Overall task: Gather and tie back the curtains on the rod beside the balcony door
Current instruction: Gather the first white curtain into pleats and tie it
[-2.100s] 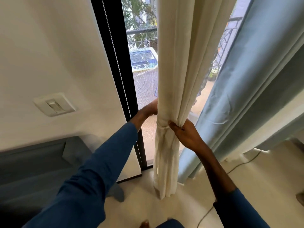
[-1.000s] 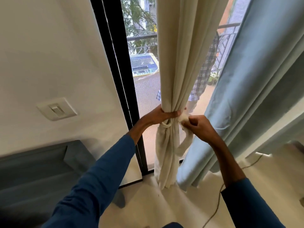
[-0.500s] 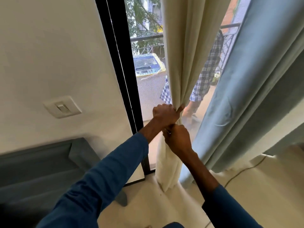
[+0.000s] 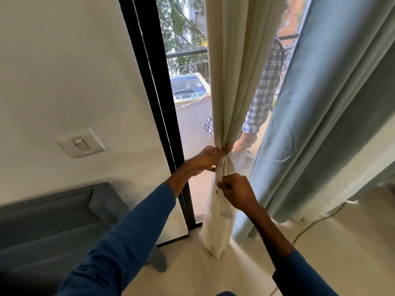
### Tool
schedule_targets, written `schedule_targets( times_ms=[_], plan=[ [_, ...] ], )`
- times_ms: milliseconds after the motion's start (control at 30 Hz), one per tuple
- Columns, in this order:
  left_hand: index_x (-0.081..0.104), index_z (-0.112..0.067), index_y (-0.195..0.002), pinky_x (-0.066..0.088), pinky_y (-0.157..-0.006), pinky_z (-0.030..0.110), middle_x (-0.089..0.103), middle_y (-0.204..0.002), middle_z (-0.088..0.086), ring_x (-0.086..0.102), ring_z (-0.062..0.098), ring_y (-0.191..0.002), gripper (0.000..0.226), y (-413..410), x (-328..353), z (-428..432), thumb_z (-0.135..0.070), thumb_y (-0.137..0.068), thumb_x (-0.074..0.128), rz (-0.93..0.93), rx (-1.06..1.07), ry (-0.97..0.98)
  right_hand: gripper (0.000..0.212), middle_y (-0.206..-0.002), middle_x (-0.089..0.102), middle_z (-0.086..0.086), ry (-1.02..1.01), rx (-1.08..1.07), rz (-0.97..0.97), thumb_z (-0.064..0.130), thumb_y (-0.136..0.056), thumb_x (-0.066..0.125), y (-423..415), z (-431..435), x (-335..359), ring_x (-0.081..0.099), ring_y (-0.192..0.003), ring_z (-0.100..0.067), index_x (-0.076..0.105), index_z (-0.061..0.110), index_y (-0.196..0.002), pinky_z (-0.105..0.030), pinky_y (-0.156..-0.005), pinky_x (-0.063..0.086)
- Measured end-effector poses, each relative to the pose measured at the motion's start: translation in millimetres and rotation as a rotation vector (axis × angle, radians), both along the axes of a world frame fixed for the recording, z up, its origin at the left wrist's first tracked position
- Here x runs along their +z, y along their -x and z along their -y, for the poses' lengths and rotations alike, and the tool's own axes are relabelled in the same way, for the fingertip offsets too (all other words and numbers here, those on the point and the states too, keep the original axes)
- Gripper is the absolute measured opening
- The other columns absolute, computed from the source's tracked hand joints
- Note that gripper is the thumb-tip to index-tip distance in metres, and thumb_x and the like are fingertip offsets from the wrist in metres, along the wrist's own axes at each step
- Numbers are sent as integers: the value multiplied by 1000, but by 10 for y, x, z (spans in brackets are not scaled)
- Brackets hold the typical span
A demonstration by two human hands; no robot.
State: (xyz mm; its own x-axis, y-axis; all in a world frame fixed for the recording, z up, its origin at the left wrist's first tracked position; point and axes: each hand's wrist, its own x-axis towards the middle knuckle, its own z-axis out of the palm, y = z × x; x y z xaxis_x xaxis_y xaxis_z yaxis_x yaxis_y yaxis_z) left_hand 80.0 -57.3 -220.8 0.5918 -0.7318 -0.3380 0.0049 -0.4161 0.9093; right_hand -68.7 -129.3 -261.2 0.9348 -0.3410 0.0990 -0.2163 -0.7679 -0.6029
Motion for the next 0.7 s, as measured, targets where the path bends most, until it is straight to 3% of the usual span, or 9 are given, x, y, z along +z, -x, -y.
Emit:
schedule_targets(
  times_ms=[100,167,233,267,333,467,567,633,700],
  plan=[
    [68,0,-105,55,-76,41,69,-93,6,65,16,-85,34,-26,-126,-53,-31,-92,71,153,-83,47,47,-53,43,4,-73,141,-170,33,-93,70,-32,330,72,45,-52,-4,42,20,-56,-30,-63,38],
    [67,0,-100,51,-73,35,65,-89,2,60,13,-82,29,-68,-169,-94,-26,-89,71,292,-121,19,27,-70,62,4,-152,69,-30,38,-90,73,-59,558,186,56,-66,0,64,17,-77,-35,-74,51],
    [66,-3,-105,52,-78,28,68,-97,3,63,16,-87,18,-72,-138,-119,-16,-93,67,383,-188,-13,40,-101,68,5,-260,-84,116,48,-86,75,-131,716,365,65,-91,-8,64,18,-111,-33,-88,52],
    [65,-2,-108,54,-83,33,69,-102,7,65,20,-93,19,-69,-122,-124,-15,-94,66,428,-221,-47,47,-109,68,8,-295,-82,137,55,-84,73,-187,734,457,65,-100,-9,61,23,-117,-32,-92,51],
    [65,-2,-105,54,-87,46,69,-102,10,66,24,-93,21,-42,-92,-125,-20,-92,66,527,-304,-135,41,-107,72,9,-346,-23,133,59,-86,67,-331,678,544,68,-104,-11,66,27,-112,-32,-92,53],
    [72,-3,-93,54,-82,43,73,-91,14,68,28,-86,16,-125,-12,-203,-18,-89,69,790,-476,-337,27,-91,74,2,-318,-41,166,37,-97,65,-407,534,528,70,-93,-15,76,12,-101,-11,-68,46],
    [74,-6,-111,53,-89,34,74,-106,10,68,25,-101,23,-355,94,-341,-3,-92,61,918,-439,-431,30,-97,77,0,-407,28,140,38,-96,65,-339,563,460,72,-96,-15,76,12,-104,-29,-81,55],
    [70,-11,-120,51,-93,39,68,-117,11,60,28,-112,28,-455,184,-332,-8,-95,58,1046,-366,-418,31,-102,78,-4,-501,63,126,37,-96,66,-318,539,418,72,-100,-17,76,10,-106,-40,-90,57],
    [63,-12,-129,48,-97,47,57,-129,15,49,33,-122,34,-450,234,-223,-16,-96,60,1131,-329,-401,34,-103,78,-7,-535,66,123,37,-95,67,-324,493,388,72,-100,-21,75,7,-107,-42,-87,56]
  ],
)
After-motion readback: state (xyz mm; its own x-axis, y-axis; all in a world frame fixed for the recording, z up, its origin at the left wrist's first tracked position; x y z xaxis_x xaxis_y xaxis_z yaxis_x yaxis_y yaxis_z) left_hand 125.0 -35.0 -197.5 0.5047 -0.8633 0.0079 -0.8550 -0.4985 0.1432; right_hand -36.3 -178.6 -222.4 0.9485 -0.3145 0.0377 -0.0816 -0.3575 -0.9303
